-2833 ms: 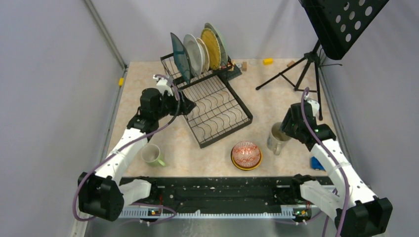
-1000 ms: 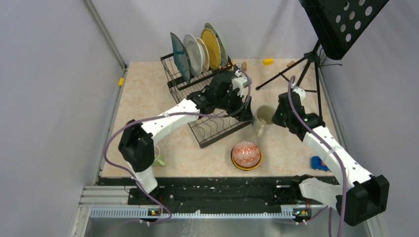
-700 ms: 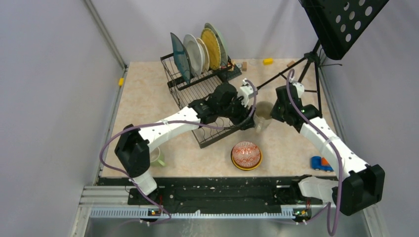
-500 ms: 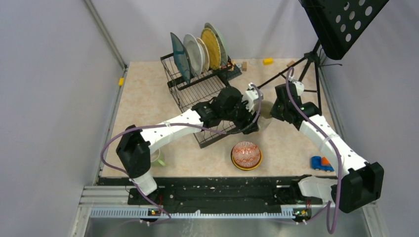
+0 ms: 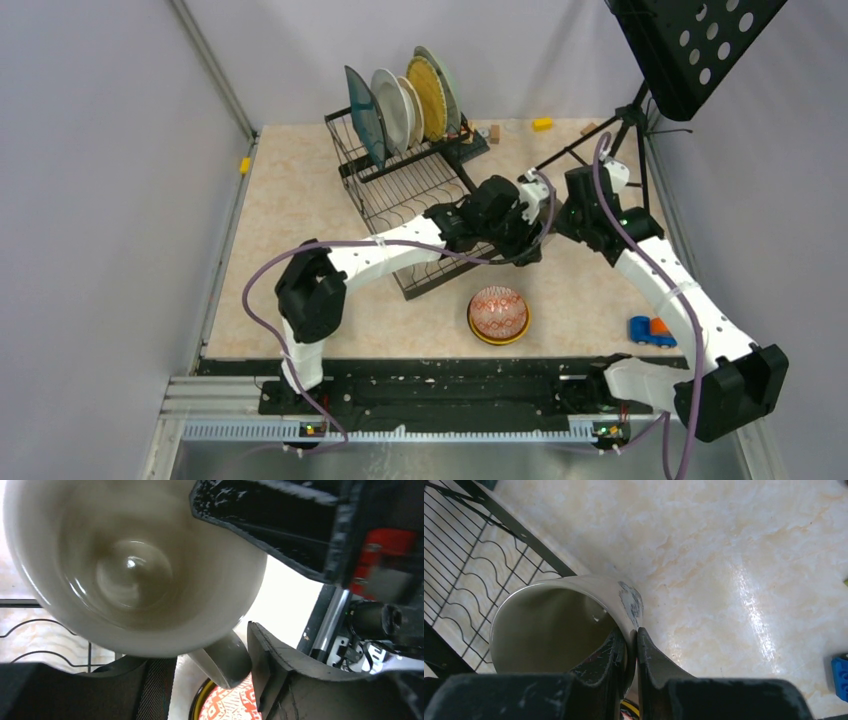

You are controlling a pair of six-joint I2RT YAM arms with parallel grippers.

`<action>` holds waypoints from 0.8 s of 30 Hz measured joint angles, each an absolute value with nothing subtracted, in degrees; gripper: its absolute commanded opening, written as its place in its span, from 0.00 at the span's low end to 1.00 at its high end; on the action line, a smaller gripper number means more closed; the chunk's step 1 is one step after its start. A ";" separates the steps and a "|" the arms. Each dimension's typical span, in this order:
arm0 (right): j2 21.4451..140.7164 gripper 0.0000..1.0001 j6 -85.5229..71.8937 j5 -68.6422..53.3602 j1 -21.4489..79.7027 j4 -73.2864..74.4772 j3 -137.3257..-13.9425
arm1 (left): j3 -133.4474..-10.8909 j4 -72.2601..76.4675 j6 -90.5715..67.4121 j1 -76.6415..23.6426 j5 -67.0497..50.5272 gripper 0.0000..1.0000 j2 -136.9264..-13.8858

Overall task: Load the mixed dishes into the dish rack
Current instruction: Pick up the cup at the center of the board.

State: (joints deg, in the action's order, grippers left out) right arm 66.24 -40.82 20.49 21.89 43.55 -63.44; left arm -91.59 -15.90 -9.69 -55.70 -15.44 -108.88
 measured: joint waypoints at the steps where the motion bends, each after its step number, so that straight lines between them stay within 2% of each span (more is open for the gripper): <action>1: 66.15 0.00 -40.97 20.64 21.89 43.53 -63.77 | -92.27 -16.21 -9.82 -55.72 -14.90 0.47 -109.34; 2: 65.95 0.00 -41.17 20.73 21.89 43.40 -64.14 | -92.71 -16.45 -9.93 -55.75 -14.20 0.42 -109.67; 7: 64.97 0.00 -41.95 20.78 21.89 42.85 -64.69 | -93.58 -16.73 -10.37 -56.10 -11.92 0.30 -109.80; 10: 64.86 0.00 -42.52 20.91 21.85 42.78 -64.69 | -93.60 -16.78 -10.20 -56.16 -10.15 0.17 -109.80; 12: 64.86 0.00 -42.59 20.88 21.85 42.81 -64.69 | -93.60 -16.88 -9.89 -56.29 -9.43 0.00 -109.80; 20: 64.10 0.00 -42.00 20.71 21.85 42.35 -64.62 | -93.60 -16.64 -6.85 -56.42 -8.21 0.00 -109.73; 24: 62.13 0.02 -41.80 19.94 21.69 41.52 -64.55 | -93.30 -15.79 -6.79 -55.35 -11.64 0.00 -108.66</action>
